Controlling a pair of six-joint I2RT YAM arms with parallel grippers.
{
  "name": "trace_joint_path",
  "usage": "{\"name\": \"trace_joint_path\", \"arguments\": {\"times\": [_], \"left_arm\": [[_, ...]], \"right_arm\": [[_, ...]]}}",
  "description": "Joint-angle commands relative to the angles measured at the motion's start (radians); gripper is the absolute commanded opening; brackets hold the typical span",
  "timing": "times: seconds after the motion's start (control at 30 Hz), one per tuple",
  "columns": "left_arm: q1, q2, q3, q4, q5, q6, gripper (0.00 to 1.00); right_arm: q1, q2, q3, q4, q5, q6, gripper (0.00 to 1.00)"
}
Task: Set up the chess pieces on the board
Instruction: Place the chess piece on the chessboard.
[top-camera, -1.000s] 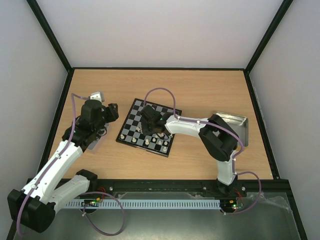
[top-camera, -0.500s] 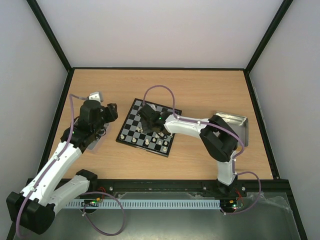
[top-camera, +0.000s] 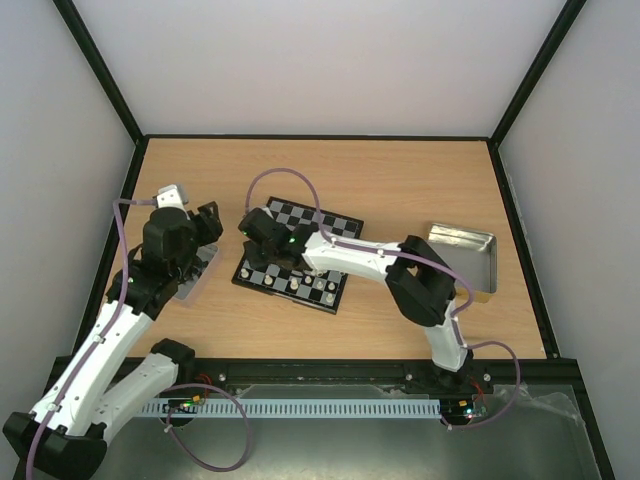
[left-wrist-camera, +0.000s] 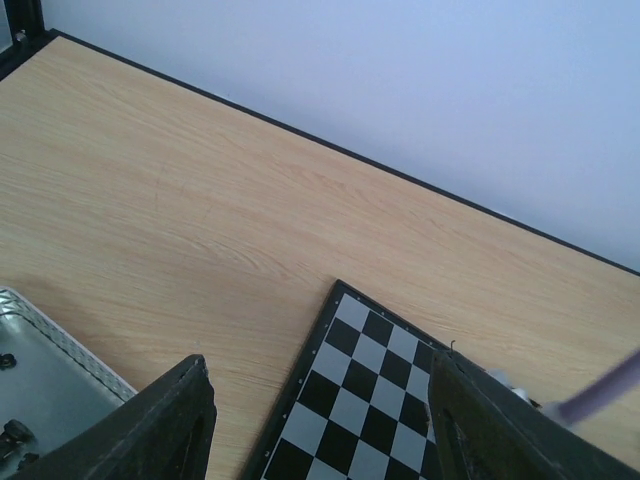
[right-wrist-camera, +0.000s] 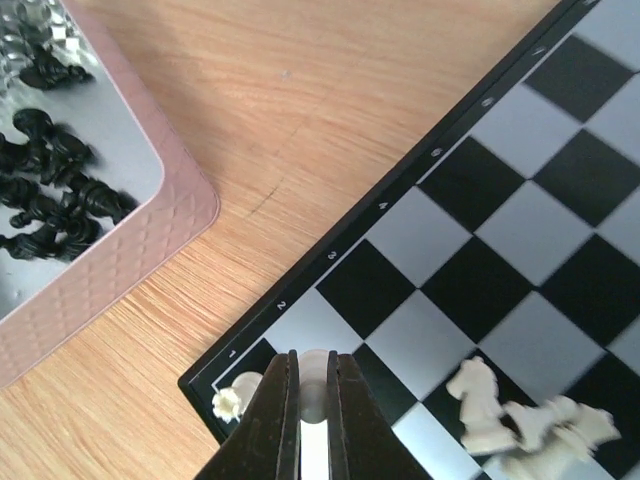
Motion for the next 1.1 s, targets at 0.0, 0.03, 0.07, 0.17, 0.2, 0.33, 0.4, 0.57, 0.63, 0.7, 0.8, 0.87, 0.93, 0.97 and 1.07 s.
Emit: {"name": "trace_joint_path", "arguments": {"times": [0.0,0.03,0.07,0.17,0.2,0.33,0.4,0.57,0.63,0.7,0.8,0.87,0.93,0.97,1.07], "left_arm": [[0.005,-0.012,0.029,-0.014,-0.035,-0.004,0.60],[0.005,-0.011,0.028,-0.014,-0.035,-0.004,0.60],[0.004,-0.010,0.028,-0.014,-0.035,-0.006,0.60],[0.005,-0.008,0.026,-0.012,-0.031,-0.008,0.60],[0.004,-0.008,0.026,-0.011,-0.030,-0.008,0.61],[0.005,-0.005,0.022,-0.012,-0.024,-0.010,0.61],[0.005,-0.003,0.022,-0.012,-0.024,-0.008,0.61],[0.004,-0.004,0.021,-0.016,-0.027,-0.006,0.61],[0.004,-0.003,0.019,-0.016,-0.026,-0.006,0.61],[0.004,0.000,0.019,-0.015,-0.024,-0.005,0.61],[0.005,0.002,0.019,-0.011,-0.023,-0.004,0.61],[0.004,0.005,0.018,-0.011,-0.023,-0.004,0.61],[0.004,0.006,0.017,-0.010,-0.023,-0.004,0.61],[0.004,0.007,0.019,-0.009,-0.022,-0.004,0.61],[0.004,0.008,0.023,-0.008,-0.021,-0.003,0.62]], "right_arm": [[0.008,0.077,0.057,0.001,-0.045,-0.019,0.03],[0.010,0.086,0.063,0.005,-0.054,-0.021,0.03],[0.010,0.099,0.074,0.004,-0.063,-0.023,0.03],[0.012,0.136,0.099,-0.010,-0.076,-0.027,0.04],[0.013,0.145,0.106,-0.012,-0.078,-0.028,0.04],[0.013,0.176,0.127,-0.018,-0.082,-0.031,0.04],[0.012,0.188,0.140,-0.030,-0.082,-0.035,0.04],[0.013,0.206,0.143,-0.037,-0.084,-0.029,0.06],[0.013,0.212,0.148,-0.044,-0.077,-0.030,0.07],[0.013,0.216,0.154,-0.054,-0.070,-0.031,0.08],[0.013,0.219,0.157,-0.064,-0.069,-0.032,0.12],[0.013,0.213,0.161,-0.070,-0.073,-0.036,0.16],[0.012,0.199,0.163,-0.073,-0.081,-0.040,0.19],[0.012,0.188,0.161,-0.072,-0.083,-0.043,0.21],[0.013,0.146,0.159,-0.069,-0.081,-0.044,0.23]]}}
